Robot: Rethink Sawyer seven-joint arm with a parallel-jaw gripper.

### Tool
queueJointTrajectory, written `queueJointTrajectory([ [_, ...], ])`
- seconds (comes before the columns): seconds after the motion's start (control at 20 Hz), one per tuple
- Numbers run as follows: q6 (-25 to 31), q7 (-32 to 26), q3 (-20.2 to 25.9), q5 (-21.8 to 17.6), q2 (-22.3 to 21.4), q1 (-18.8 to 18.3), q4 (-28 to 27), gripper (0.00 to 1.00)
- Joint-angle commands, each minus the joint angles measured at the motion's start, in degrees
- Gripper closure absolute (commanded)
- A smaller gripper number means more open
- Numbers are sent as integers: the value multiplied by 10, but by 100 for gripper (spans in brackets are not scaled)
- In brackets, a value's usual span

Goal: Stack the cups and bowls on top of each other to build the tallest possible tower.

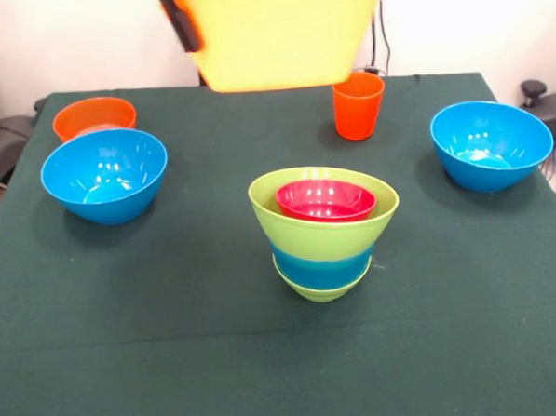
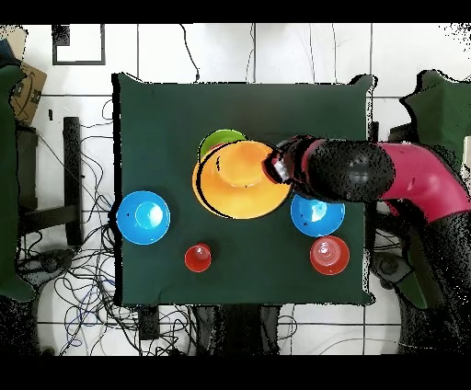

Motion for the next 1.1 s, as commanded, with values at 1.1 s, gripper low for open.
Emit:
queueJointTrajectory([
  [1.1,-43,75,-89,-11,8,90,-19,100],
])
